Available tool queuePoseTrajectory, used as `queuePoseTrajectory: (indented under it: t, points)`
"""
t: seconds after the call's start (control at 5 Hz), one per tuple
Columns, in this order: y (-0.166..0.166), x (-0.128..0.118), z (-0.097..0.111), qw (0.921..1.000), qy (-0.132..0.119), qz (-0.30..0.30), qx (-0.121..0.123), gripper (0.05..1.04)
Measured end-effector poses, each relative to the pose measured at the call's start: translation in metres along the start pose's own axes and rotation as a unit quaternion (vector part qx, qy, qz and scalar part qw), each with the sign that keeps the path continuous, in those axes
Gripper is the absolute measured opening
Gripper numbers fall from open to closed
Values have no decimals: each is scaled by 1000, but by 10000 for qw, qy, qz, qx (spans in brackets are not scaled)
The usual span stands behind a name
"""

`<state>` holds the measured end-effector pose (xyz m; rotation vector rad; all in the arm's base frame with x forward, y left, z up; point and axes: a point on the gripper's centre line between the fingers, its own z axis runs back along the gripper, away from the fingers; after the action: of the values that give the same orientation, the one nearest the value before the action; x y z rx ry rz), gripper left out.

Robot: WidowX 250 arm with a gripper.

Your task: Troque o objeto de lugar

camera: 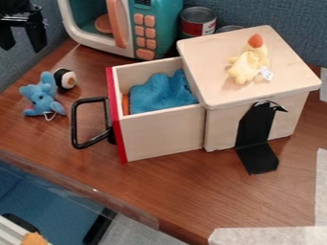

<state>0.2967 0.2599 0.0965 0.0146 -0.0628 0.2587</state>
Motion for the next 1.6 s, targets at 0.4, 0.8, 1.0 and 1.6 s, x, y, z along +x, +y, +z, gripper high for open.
queuePoseTrajectory:
  t: [0.4,0.8,1.0,1.6]
  points:
    - [-28,2,-10,9982,503,285,-166,1001]
    - [-117,31,-14,9993,321,157,-124,1001]
    - [-148,35,-25,9997,192,131,22,1001]
    - [-169,48,-44,9980,-511,377,69,1001]
